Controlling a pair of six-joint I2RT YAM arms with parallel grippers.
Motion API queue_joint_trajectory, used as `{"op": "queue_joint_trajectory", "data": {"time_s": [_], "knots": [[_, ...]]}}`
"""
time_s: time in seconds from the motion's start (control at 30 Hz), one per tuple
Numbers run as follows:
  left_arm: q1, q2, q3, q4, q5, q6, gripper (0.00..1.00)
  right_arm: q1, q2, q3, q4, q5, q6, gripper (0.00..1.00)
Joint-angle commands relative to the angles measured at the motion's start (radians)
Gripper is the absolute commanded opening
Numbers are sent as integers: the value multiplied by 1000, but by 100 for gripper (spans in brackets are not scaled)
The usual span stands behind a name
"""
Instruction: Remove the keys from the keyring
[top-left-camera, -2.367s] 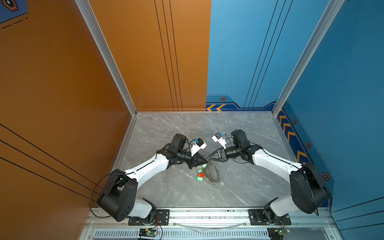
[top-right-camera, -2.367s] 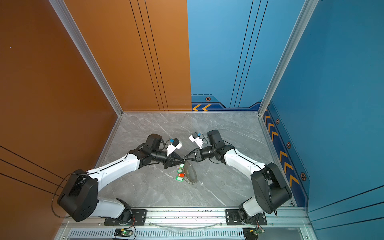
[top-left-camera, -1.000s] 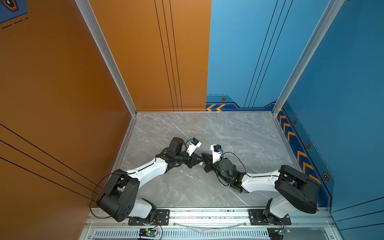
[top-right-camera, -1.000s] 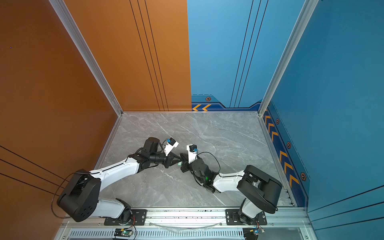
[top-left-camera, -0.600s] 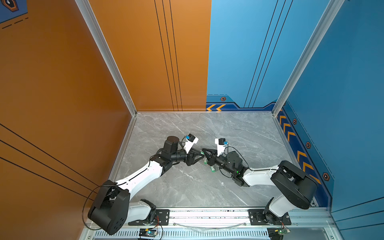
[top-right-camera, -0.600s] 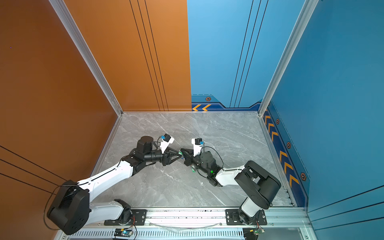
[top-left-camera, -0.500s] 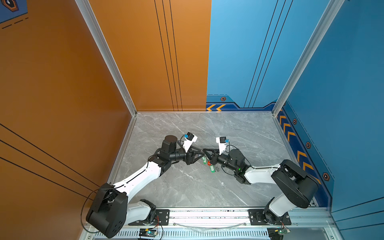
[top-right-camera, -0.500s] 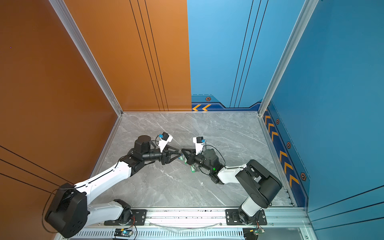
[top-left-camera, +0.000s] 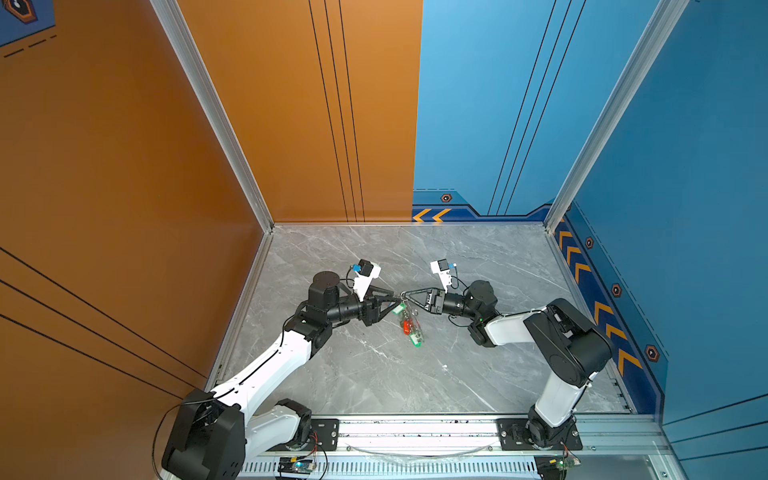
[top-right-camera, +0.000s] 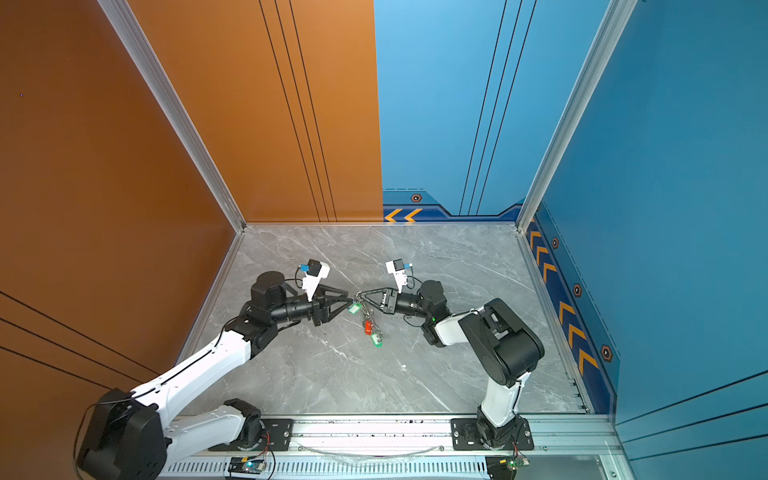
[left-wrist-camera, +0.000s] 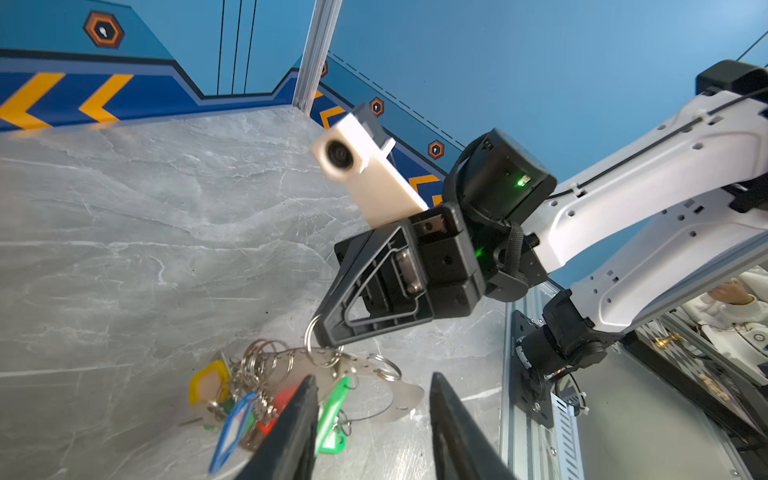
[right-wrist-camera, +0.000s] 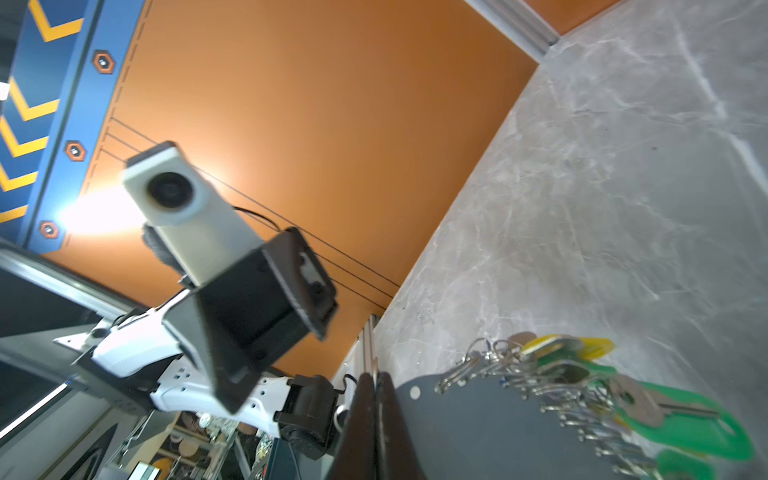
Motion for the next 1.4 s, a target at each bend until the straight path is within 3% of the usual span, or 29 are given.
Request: {"op": "queue_joint_trajectory", "data": {"time_s": [0.0, 0.37, 1.2, 1.37], "knots": [[9, 50, 42, 2, 36, -43, 43, 3, -34, 41, 94, -112, 65, 0], [8, 64, 90, 3, 44, -132, 31, -6, -39, 34, 94, -127, 73, 0], [-11, 126, 128, -37, 70, -160, 18, -2, -16, 70, 67, -127, 64, 0], [-23, 140, 137, -37, 95, -167, 10, -3, -19, 85, 34, -122, 46, 0]]}}
